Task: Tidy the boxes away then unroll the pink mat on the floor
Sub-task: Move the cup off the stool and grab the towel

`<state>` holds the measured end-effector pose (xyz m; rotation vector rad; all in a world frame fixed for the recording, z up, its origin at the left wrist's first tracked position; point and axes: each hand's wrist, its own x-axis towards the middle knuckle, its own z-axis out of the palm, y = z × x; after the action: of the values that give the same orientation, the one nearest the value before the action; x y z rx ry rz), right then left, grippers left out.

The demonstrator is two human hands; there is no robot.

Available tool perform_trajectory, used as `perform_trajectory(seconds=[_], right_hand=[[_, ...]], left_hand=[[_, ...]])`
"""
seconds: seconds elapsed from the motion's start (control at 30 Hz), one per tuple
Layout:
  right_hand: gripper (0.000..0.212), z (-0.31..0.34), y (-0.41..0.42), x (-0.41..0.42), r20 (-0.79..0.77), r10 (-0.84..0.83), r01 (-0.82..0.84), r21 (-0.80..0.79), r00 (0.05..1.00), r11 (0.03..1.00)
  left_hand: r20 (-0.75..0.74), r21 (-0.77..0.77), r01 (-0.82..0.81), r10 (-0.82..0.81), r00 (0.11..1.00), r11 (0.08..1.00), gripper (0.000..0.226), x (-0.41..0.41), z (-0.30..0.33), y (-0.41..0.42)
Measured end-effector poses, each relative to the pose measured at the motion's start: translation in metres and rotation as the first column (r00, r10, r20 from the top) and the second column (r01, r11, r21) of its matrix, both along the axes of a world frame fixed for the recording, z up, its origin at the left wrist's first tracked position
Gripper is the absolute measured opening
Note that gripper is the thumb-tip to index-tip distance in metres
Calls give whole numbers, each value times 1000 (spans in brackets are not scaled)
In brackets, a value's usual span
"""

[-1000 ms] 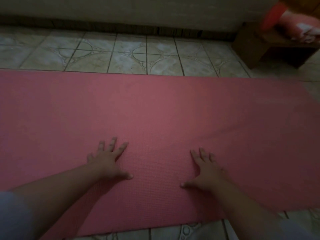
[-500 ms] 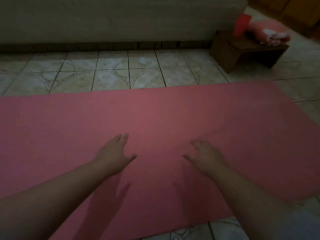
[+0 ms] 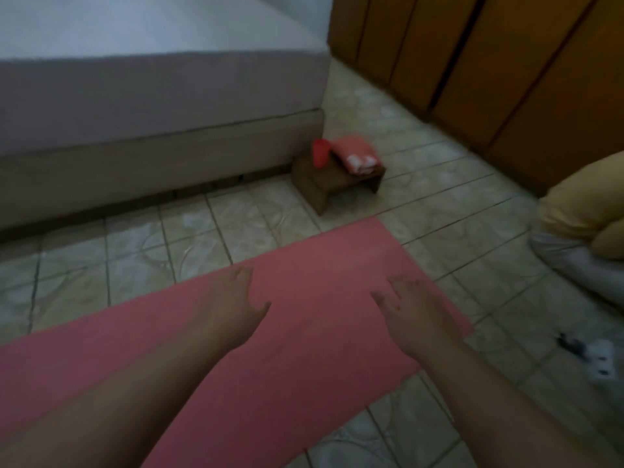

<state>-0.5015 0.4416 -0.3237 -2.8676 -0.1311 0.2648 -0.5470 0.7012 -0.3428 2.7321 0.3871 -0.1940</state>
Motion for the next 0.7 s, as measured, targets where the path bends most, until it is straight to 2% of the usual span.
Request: perform_trajectory(seconds=[0.2,0.37,0.5,0.7], right_hand=[[68,158,-50,-19,-7,-129,129,21,992,991],[75,249,-100,-28,3,-199,198,24,980,980],[78,282,-145,-24,-6,-198,198,2,980,980],[80,285,-207,-28,-64,-206,203,-54,976,978]], left_hand=[[-9,38,152,-151,988,988,79,16,150,-55],[70,86,291,-297,952,953,76,29,255,-117],[50,80,327,-331,942,942,76,47,302,-167],[53,8,322,-322,945,947,76,61,314,-237]])
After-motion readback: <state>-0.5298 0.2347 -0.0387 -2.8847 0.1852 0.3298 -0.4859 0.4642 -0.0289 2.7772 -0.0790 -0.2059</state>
